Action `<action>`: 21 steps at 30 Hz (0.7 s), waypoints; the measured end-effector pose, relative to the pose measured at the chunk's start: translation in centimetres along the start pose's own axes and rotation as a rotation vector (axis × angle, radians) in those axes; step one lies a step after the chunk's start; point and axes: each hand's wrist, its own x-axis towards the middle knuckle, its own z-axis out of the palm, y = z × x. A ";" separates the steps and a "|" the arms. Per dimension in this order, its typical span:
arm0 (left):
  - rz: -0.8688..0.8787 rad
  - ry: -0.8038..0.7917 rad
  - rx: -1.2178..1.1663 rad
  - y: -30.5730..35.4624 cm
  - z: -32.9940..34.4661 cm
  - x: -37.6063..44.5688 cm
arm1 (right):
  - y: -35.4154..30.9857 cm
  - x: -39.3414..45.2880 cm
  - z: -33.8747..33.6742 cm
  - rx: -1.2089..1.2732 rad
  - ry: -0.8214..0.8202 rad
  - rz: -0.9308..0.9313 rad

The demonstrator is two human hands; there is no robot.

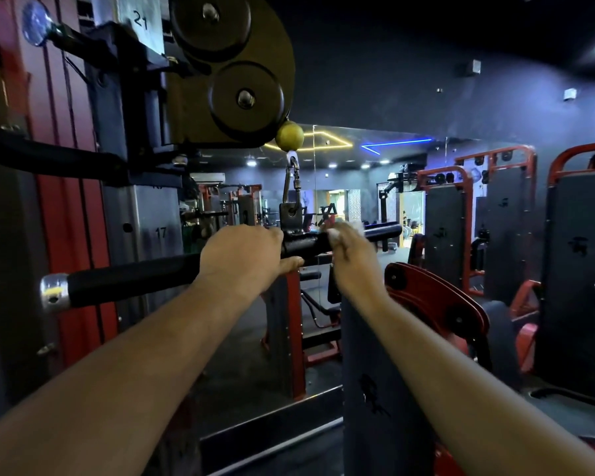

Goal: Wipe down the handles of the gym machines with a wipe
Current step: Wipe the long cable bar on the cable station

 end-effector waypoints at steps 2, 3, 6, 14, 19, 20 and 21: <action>-0.006 0.009 0.004 -0.1 0.1 0.0 | -2.0 -1.3 0.5 0.022 -0.063 -0.113; -0.013 0.015 0.000 -0.2 0.3 -0.1 | -2.4 -1.4 0.2 0.054 -0.085 -0.142; -0.011 0.032 -0.017 0.0 0.6 -0.2 | -0.2 0.6 -2.2 0.133 0.009 -0.077; -0.002 0.031 -0.081 0.5 1.0 0.1 | 8.8 6.1 -6.1 -0.143 0.243 0.233; -0.001 0.034 -0.036 -0.1 0.5 -0.1 | 3.0 0.9 -0.6 -0.022 0.197 0.076; 0.002 0.033 -0.015 -0.2 0.4 -0.1 | 1.5 -0.3 0.1 0.015 0.160 0.022; 0.003 0.031 0.000 -0.3 0.3 -0.1 | -0.4 -1.5 0.2 0.080 0.111 -0.012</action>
